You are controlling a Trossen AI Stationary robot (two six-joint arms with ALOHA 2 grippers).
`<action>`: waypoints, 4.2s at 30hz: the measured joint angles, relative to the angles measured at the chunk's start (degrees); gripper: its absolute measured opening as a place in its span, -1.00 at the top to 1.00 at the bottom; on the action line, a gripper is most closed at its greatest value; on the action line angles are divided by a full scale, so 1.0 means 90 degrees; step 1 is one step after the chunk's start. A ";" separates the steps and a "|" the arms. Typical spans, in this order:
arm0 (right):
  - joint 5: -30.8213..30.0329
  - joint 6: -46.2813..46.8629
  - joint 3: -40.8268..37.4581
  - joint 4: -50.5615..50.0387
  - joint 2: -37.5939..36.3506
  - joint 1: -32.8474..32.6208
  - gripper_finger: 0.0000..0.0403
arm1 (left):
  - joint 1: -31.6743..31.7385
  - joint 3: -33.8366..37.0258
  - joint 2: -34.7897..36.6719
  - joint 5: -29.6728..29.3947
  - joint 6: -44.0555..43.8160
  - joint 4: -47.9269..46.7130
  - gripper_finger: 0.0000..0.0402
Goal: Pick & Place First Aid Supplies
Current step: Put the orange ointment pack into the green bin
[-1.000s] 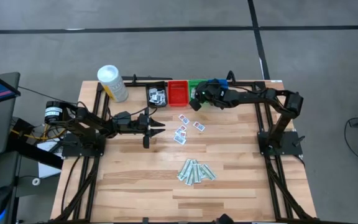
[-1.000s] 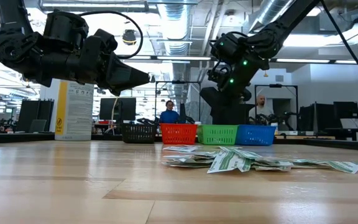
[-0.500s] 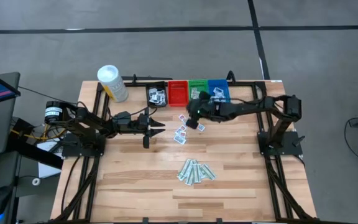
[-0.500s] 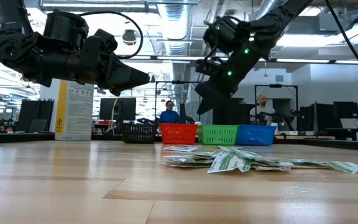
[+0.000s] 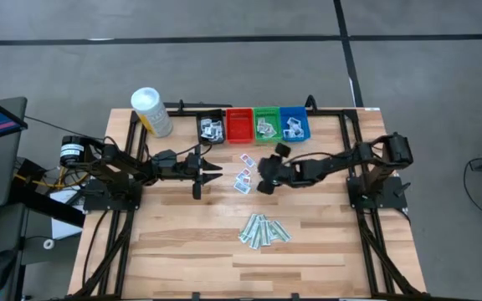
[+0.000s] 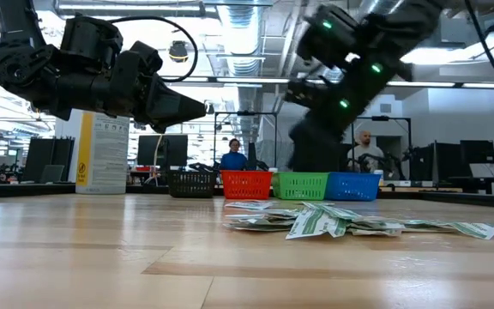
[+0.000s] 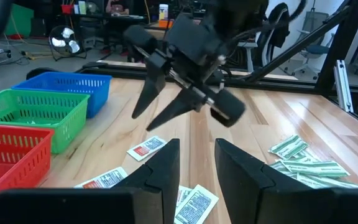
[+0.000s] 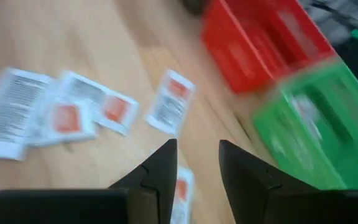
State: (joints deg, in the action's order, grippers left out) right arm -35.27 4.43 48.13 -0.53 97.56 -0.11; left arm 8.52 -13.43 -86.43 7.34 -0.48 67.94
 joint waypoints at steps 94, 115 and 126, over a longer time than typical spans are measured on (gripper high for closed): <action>0.0834 0.0779 -0.1642 0.3286 0.1016 0.0439 0.97 | 0.0001 0.0005 0.0001 -0.0023 0.0237 -0.0119 0.49; 0.0603 0.0285 -0.1306 0.2433 -0.0976 0.0395 1.00 | 0.0001 0.0005 0.0000 -0.0023 0.0237 -0.0119 0.49; 0.0597 0.0272 -0.1303 0.2443 -0.1132 0.0450 1.00 | 0.0001 0.0005 0.0000 -0.0023 0.0237 -0.0117 0.49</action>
State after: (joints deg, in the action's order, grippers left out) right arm -29.89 6.87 36.40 21.45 87.37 3.95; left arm 8.54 -13.39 -86.43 7.14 1.65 66.89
